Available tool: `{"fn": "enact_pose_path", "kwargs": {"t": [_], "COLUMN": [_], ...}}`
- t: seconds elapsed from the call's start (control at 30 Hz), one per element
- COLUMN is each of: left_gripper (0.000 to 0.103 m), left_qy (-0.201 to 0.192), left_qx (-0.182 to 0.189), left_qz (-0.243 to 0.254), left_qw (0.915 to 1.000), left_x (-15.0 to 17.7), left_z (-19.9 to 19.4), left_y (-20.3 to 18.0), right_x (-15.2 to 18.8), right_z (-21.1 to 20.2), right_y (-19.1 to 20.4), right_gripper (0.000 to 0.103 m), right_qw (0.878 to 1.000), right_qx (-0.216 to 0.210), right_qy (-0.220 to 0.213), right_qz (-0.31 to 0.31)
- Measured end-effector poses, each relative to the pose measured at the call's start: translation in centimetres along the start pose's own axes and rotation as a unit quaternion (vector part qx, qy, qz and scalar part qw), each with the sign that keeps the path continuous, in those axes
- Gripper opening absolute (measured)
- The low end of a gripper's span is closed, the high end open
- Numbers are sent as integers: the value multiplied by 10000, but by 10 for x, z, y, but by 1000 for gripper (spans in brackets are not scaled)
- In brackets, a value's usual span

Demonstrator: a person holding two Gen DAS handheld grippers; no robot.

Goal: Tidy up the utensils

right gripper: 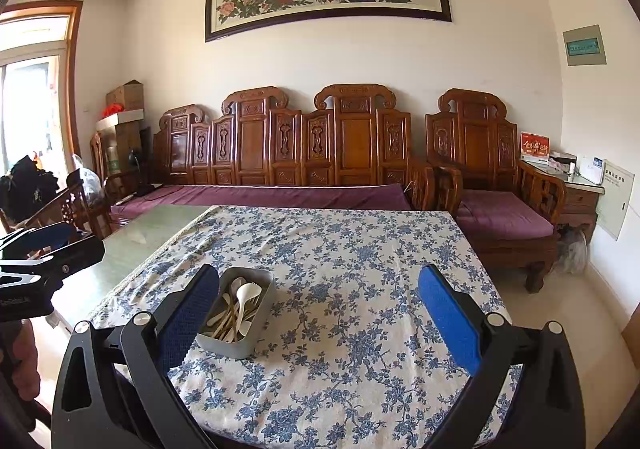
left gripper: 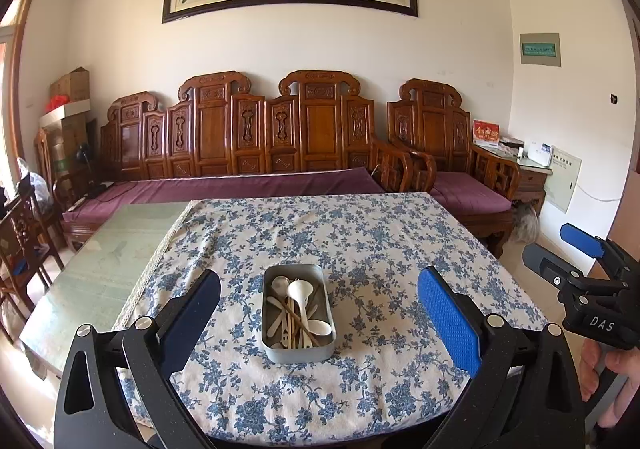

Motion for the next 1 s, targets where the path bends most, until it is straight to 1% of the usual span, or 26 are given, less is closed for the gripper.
{"fn": "enact_pose_path", "kwargs": {"t": [1.0], "left_gripper": [95], "left_qy": [-32], "left_qx": [-30], "left_qz": [-11], "left_qw": [10000], "left_x": [0], "left_z": [-5], "left_y": [5], "right_x": [-2], "right_z": [2], "right_y": [3], "right_gripper": [100], "right_qw": [10000], "right_qx": [-2], "right_qy": [-1], "right_qz": [-1]}}
Point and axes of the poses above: each gripper's, at about its wrist camera, not at the fingertips, and z roughly the way its jaws point, y to its left, x to its underside, the point moved 5 cm from there along z, roughly the way its jaws point, and after that the axes turned 5 degrees about y, right-handed, at the moved point
